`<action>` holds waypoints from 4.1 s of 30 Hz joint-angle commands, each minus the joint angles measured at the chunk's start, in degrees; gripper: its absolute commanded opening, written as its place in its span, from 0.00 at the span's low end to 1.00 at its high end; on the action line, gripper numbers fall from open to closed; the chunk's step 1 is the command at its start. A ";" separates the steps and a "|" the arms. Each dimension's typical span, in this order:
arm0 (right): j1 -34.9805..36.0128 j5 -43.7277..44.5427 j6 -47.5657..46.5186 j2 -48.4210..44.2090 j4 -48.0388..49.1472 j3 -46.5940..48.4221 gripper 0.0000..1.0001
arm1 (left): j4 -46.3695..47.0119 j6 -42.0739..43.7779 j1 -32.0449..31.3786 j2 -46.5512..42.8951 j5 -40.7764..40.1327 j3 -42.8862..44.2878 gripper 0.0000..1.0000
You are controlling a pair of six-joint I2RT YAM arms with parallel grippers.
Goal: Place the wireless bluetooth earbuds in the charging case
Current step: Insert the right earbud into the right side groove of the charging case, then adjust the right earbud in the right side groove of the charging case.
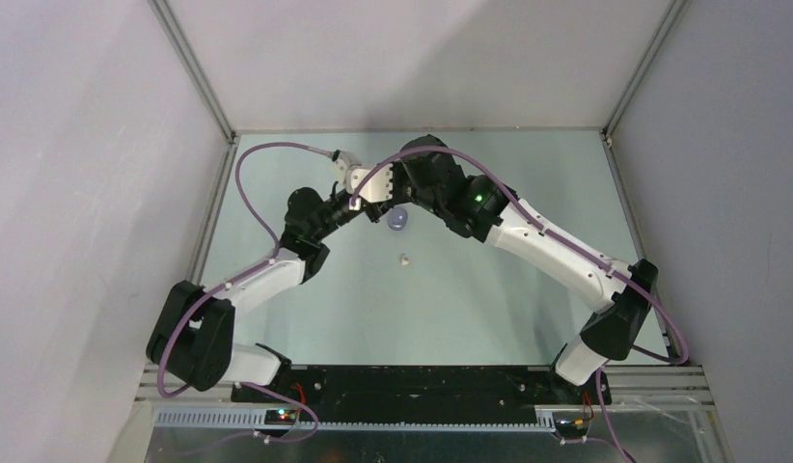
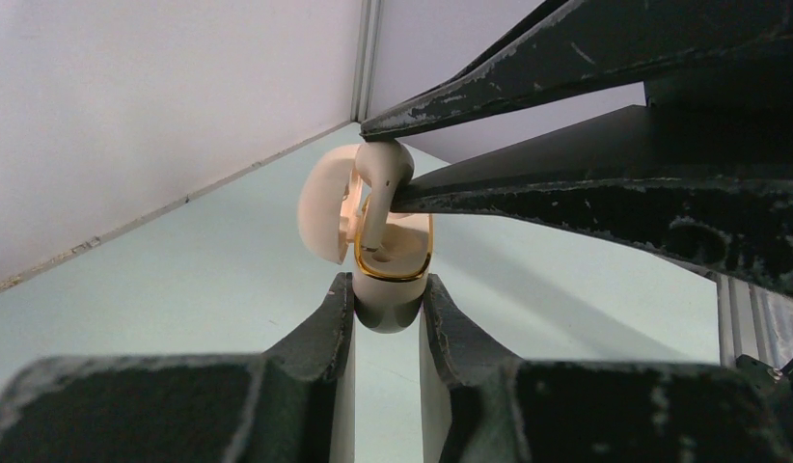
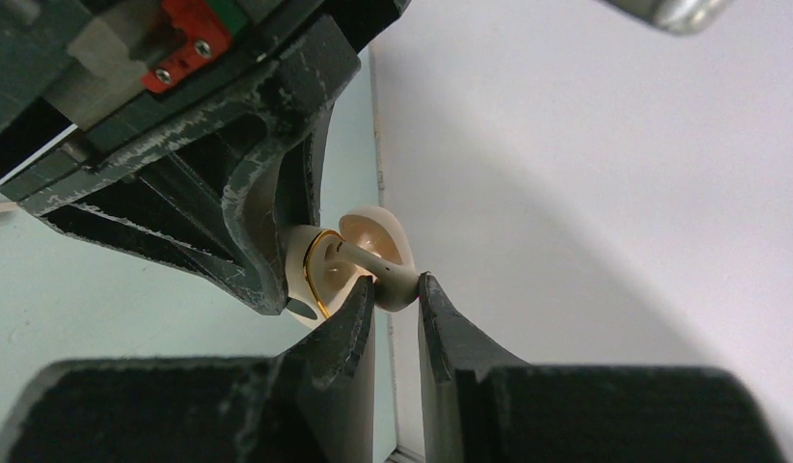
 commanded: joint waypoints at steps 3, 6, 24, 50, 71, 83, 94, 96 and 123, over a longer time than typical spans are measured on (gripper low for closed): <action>0.23 -0.57 1.25 -2.00 -1.22 -0.77 0.00 | 4.08 -1.27 0.24 -2.49 -1.38 0.81 0.00; 0.16 -1.52 1.31 -2.44 -0.25 -1.83 0.00 | 4.10 -2.46 0.31 -2.37 -1.75 1.07 0.00; -1.17 -5.28 -4.57 -3.00 3.32 -4.25 0.00 | 4.25 -0.85 0.41 -1.86 1.78 2.11 0.00; -0.64 -12.45 -27.29 -5.26 5.90 -8.09 0.16 | 2.77 -0.86 0.33 -0.37 -0.64 4.35 0.00; -5.54 -26.00 -20.50 -13.43 -10.50 -5.05 0.87 | 3.94 4.05 0.24 1.43 4.94 4.68 0.00; -12.08 -36.72 17.12 -10.17 -14.39 7.34 0.99 | 1.71 13.57 1.57 1.48 13.95 3.40 0.00; -17.17 -37.15 30.80 -1.86 -15.64 12.63 0.92 | -0.55 19.18 2.08 0.75 18.13 3.42 0.00; -17.17 -35.37 31.31 -0.75 -15.59 13.39 0.91 | -0.85 19.66 2.09 0.69 18.59 3.63 0.00; -16.81 -27.54 27.17 2.34 -17.51 15.76 0.85 | -1.68 20.53 1.99 -0.06 19.23 3.95 0.00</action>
